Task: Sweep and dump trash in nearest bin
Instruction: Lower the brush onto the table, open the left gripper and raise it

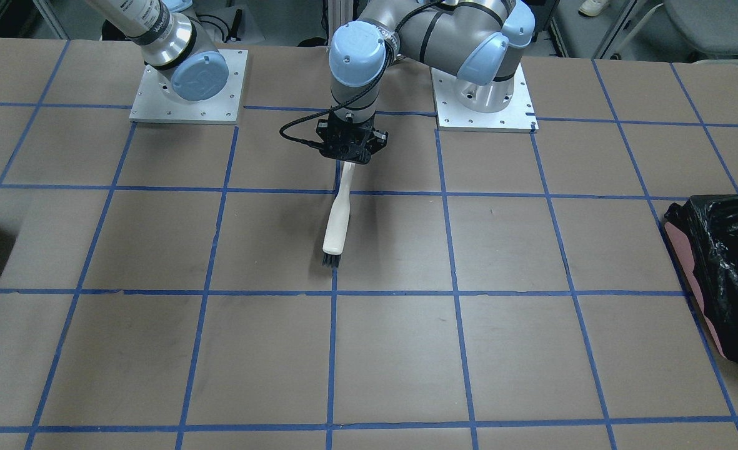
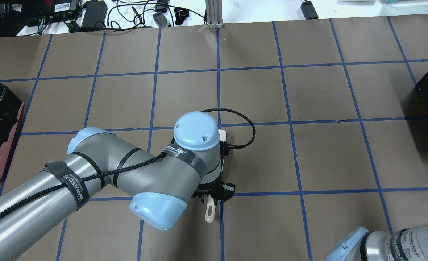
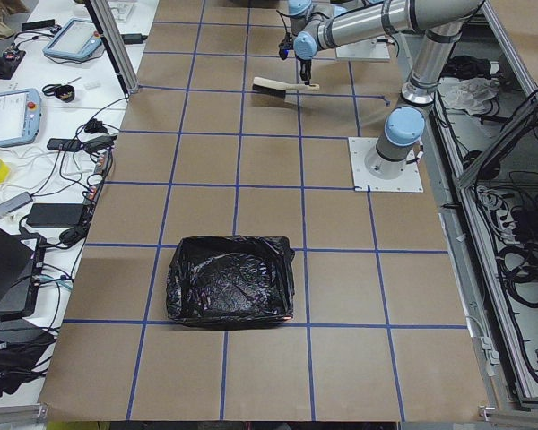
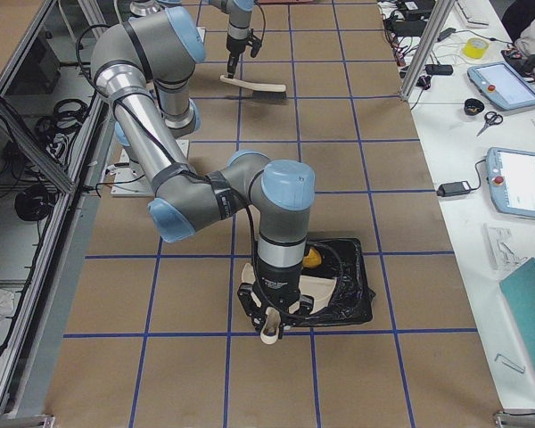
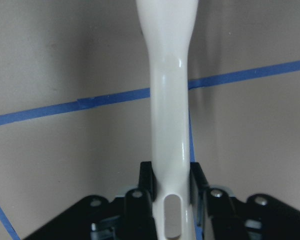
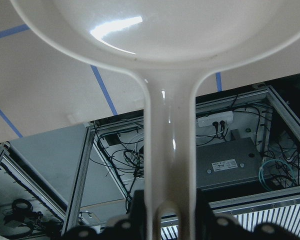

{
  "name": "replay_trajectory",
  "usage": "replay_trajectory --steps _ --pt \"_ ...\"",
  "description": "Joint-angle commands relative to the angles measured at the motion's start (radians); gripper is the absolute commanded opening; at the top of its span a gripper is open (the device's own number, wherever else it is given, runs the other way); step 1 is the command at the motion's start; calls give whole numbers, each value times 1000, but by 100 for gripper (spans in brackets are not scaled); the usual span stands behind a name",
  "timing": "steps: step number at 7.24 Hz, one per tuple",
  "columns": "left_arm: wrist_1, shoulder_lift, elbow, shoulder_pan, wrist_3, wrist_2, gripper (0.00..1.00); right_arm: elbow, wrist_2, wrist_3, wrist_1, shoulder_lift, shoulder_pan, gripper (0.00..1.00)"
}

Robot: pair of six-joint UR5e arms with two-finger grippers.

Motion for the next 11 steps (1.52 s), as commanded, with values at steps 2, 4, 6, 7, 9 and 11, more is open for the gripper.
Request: replay_trajectory --steps 2,4,6,7,9,11 --pt "-22 0 1 2 -2 -5 50 6 -53 5 -25 -4 18 0" --pt "-24 9 33 2 -41 -4 100 9 -87 12 -28 -36 32 0" --pt "-151 8 164 66 -49 1 100 32 -113 14 -79 -38 34 0" --pt "-273 8 264 150 -42 -8 100 54 -141 26 -120 -36 35 0" --pt "-367 11 392 313 9 31 100 81 -148 23 -184 -38 35 0" --pt "-287 -6 411 402 8 149 100 81 -141 28 -186 -38 35 0"
